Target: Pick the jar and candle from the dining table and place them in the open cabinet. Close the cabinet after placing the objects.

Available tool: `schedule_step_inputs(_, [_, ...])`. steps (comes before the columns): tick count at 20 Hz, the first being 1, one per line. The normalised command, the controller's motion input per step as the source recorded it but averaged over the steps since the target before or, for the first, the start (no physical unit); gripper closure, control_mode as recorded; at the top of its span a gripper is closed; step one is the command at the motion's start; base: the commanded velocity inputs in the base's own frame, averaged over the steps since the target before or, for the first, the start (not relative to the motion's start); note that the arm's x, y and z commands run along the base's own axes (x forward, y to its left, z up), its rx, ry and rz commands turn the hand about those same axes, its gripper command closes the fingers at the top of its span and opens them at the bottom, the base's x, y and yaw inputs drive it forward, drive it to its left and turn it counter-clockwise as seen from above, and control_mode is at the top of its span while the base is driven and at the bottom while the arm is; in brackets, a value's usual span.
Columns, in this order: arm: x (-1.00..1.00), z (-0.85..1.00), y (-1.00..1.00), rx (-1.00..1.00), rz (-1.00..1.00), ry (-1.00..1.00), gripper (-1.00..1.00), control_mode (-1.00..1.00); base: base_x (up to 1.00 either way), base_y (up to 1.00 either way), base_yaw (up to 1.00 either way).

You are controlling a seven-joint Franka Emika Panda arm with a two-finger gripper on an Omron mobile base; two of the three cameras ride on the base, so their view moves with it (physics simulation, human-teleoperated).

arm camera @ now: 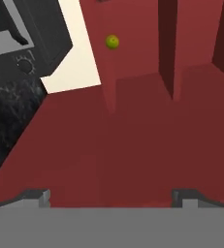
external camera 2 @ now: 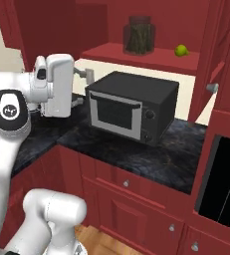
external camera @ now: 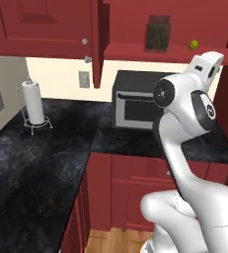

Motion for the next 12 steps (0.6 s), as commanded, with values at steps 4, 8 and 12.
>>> schedule_step_inputs(4, [0.0,0.0,0.0,0.0,0.0,0.0,-1.0,1.0,-0.75,0.24,-0.31])
schedule_step_inputs(8, [0.0,0.0,0.0,0.0,0.0,0.0,-1.0,1.0,-0.6,0.35,-0.44])
schedule_step_inputs(12, [0.0,0.0,0.0,0.0,0.0,0.0,-1.0,1.0,-0.59,0.19,-0.54])
